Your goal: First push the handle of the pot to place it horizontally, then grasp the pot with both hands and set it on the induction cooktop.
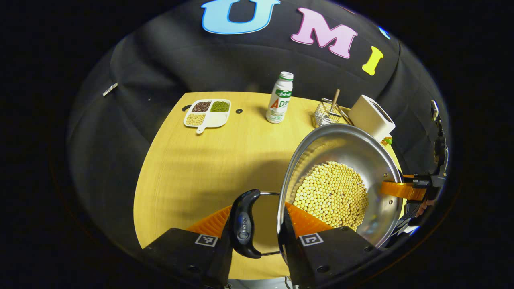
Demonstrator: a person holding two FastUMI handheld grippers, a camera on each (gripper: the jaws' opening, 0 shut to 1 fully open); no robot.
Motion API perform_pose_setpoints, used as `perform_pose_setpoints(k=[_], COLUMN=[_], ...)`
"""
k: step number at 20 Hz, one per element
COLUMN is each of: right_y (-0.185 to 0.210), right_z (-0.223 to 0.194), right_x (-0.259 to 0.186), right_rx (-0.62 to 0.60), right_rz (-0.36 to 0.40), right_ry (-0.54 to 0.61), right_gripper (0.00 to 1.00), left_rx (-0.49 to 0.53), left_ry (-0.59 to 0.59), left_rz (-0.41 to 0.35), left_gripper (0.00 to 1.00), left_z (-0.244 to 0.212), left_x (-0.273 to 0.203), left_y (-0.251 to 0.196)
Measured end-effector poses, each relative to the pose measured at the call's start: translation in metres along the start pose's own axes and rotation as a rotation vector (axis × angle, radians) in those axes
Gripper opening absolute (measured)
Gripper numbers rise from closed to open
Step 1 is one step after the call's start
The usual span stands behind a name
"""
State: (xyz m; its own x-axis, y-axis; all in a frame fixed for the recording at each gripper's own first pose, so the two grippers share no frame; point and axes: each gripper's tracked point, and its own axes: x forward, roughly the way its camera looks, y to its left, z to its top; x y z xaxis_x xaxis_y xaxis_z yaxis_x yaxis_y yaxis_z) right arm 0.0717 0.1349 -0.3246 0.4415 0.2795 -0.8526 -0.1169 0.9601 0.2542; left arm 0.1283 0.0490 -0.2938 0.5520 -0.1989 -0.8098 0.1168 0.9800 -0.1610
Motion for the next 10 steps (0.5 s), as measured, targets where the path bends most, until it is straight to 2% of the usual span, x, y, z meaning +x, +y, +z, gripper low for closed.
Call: perform_pose_setpoints(k=[10], right_y=[-0.092], right_z=[0.006], right_x=[-0.025], right_rx=[0.025], right_rz=[-0.018], right_ry=[0.014], right_gripper=[0.55], left_rx=[0.035], left_ry=[0.005], left_rz=[-0.019], left_gripper=[0.59], left_z=[0.016], left_x=[0.011], left_y=[-0.092])
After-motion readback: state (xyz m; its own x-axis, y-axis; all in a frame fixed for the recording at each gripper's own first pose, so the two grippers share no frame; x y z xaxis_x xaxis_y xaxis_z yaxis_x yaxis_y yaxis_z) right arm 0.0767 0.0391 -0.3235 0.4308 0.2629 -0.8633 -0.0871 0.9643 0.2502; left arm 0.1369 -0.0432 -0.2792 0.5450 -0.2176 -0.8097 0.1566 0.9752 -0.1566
